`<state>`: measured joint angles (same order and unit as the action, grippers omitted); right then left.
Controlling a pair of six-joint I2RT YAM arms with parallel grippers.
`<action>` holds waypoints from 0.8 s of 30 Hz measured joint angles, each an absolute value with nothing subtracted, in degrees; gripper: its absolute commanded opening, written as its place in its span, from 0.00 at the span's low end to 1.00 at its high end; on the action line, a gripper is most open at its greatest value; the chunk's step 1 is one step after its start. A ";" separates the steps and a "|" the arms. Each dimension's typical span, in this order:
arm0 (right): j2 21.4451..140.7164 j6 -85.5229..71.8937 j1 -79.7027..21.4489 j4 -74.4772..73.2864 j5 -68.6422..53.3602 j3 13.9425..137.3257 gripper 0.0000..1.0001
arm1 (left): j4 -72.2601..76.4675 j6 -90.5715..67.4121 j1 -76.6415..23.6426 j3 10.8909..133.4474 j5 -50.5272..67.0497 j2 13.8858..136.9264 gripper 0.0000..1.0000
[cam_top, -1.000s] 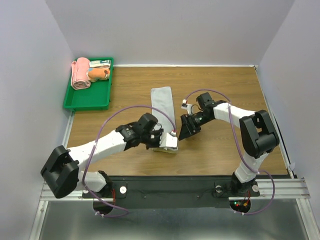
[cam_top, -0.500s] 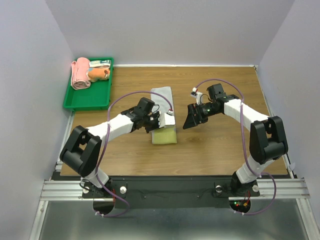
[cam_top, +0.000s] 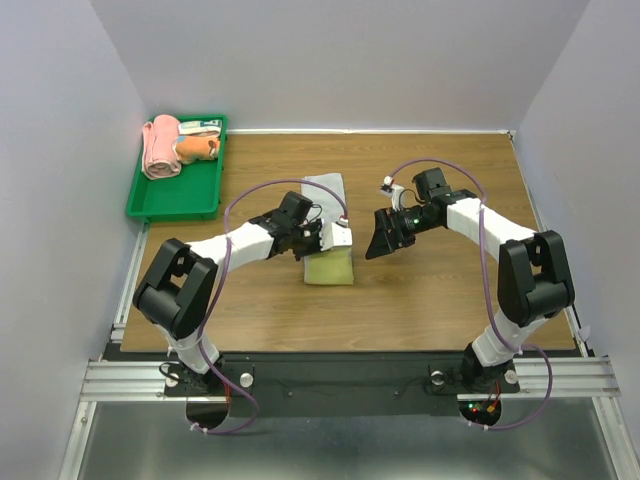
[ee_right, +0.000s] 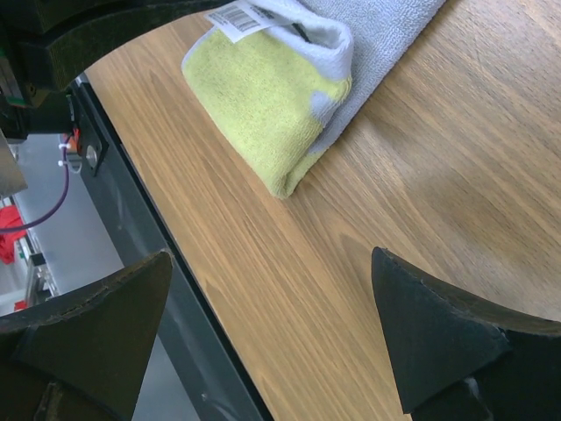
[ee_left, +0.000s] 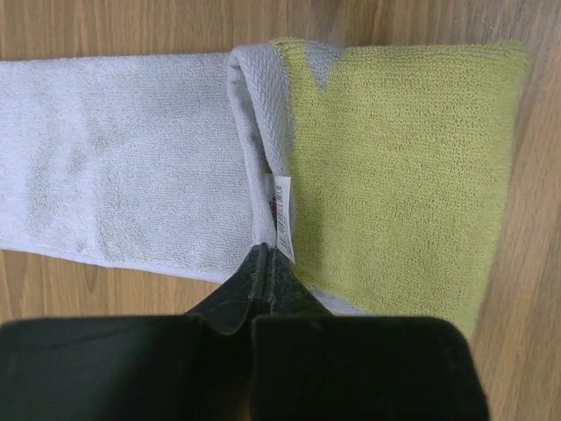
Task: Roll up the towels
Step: Fold the towel
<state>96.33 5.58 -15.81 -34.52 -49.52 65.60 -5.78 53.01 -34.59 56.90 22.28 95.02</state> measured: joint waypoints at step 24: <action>98.30 4.34 -15.81 -33.98 -52.21 65.78 0.63 | -7.25 50.17 -30.41 59.72 19.75 90.21 0.64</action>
<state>98.30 4.34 -15.81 -33.98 -52.21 65.78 -7.25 50.17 -30.41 59.72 19.75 90.21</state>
